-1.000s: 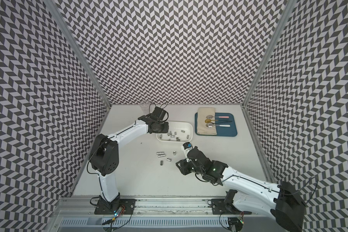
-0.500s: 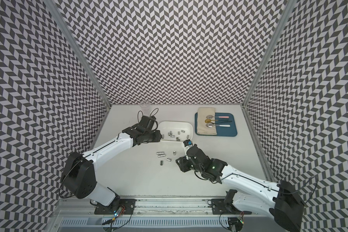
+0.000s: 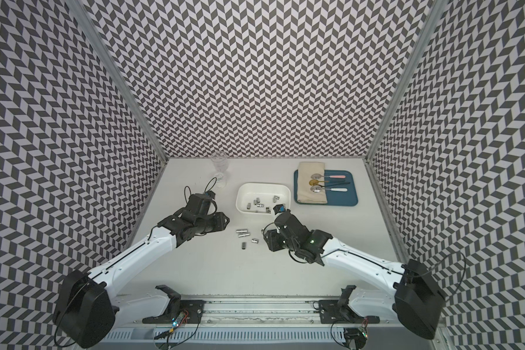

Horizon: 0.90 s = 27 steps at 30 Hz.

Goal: Put the socket on the desktop into the storage box
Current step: Pick up the socket head at the center of the board.

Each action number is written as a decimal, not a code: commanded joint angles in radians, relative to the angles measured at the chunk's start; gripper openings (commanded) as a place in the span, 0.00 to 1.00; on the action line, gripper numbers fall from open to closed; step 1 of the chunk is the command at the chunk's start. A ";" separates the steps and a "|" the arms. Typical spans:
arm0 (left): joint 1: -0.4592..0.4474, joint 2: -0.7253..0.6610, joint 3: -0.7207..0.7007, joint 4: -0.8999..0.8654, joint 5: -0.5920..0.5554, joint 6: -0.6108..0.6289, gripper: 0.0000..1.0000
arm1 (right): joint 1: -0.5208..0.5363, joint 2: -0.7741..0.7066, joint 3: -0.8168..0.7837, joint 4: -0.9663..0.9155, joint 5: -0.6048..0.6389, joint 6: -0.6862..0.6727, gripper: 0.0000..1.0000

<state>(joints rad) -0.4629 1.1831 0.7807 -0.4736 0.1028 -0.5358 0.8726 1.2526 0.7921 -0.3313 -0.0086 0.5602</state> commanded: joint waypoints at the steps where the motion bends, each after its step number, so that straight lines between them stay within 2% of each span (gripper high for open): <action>1: 0.007 -0.057 -0.059 0.028 0.037 -0.035 0.33 | -0.016 0.060 0.060 -0.026 -0.022 -0.028 0.46; 7: 0.012 -0.156 -0.157 0.037 0.073 -0.086 0.33 | -0.039 0.157 0.122 -0.055 -0.042 -0.048 0.46; 16: 0.011 -0.265 -0.219 0.035 0.114 -0.157 0.33 | -0.062 0.285 0.211 -0.089 -0.050 -0.072 0.46; 27: 0.011 -0.249 -0.227 0.038 0.152 -0.158 0.33 | -0.075 0.428 0.337 -0.170 -0.036 -0.114 0.45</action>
<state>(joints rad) -0.4572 0.9257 0.5568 -0.4564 0.2321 -0.6964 0.8070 1.6493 1.0901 -0.4774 -0.0563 0.4709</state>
